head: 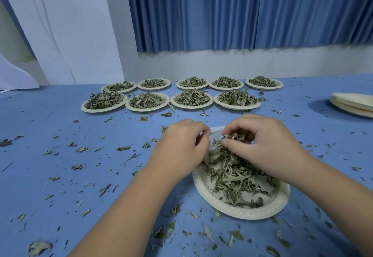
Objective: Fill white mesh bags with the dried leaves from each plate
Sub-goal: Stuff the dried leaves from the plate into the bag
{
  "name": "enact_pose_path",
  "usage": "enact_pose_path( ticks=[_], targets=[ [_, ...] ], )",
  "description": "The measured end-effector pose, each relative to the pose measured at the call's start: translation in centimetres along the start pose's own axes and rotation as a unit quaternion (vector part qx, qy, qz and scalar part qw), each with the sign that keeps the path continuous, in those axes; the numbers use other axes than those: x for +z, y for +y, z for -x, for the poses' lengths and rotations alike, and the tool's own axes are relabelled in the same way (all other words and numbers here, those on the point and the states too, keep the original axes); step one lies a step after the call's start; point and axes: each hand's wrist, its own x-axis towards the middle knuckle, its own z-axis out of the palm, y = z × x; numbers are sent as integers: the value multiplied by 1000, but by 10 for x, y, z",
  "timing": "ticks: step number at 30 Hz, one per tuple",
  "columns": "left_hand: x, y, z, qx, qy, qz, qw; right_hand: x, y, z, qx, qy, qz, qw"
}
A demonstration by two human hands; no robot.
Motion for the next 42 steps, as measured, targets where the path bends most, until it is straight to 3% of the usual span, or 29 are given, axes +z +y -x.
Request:
enact_pose_path(
  ticks=[7,22,28,34,38,42],
  targets=[
    [6,7,0,-29,2,64,998,7,-5,3,-21,30,142,989],
    [13,17,3,-89,-1,194,977,10,-21,2,-8,-18,232,973],
    [12,18,4,-41,-14,122,992,7,-16,4,-18,-10,186,982],
    [10,18,3,-135,-4,233,963,2,-13,1,-13,-4,94,995],
    [7,18,2,-154,2,249,956,-2,-12,1,-1,-35,46,998],
    [7,19,2,-163,4,270,949,2,-11,1,10,-8,16,1000]
  ],
)
